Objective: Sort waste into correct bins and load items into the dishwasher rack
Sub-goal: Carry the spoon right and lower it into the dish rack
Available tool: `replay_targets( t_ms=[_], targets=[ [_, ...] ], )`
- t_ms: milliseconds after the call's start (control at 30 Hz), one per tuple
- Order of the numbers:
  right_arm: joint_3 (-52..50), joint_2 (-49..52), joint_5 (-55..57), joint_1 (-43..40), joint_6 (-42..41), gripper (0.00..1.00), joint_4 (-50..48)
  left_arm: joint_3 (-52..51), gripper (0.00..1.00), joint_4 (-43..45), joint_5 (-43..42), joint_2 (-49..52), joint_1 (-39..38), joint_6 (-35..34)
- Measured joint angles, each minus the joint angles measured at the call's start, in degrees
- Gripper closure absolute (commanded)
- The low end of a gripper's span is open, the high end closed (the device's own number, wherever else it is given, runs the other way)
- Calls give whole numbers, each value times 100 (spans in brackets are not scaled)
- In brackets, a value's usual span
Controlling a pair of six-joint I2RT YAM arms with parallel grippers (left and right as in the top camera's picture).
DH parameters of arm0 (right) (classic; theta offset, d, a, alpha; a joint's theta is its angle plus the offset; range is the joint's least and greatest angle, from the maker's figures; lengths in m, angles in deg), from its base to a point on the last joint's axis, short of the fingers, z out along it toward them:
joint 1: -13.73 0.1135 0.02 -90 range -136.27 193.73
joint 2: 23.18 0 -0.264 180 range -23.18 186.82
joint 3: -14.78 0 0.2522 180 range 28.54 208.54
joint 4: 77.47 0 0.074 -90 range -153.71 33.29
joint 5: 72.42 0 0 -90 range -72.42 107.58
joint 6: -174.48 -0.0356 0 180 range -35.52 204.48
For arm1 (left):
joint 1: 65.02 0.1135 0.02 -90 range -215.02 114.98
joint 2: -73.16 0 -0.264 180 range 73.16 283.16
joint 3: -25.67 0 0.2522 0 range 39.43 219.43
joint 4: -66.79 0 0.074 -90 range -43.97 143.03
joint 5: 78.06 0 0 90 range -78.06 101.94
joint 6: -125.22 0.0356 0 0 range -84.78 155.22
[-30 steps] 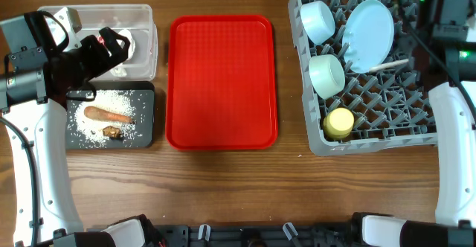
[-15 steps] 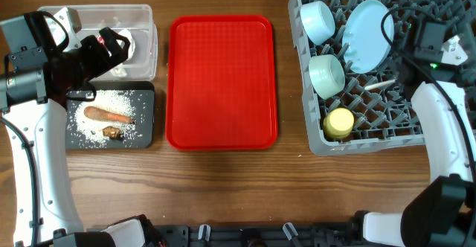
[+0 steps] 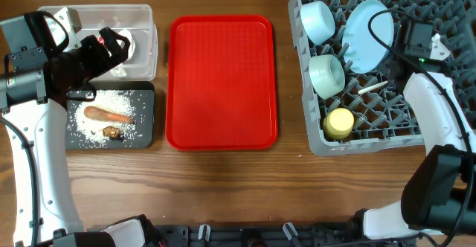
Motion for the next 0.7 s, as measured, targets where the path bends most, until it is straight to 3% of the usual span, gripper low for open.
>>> replay_targets(
  t_ms=[100,400,700],
  targets=[
    [0,0,-33,0,-59,95,-17,0,0,0,0,0,0,0],
    [0,0,-61,0,-138,64,72,0,0,0,0,0,0,0],
    [0,-173,-271,0,-33,64,442,0,0,0,0,0,0,-2]
  ],
)
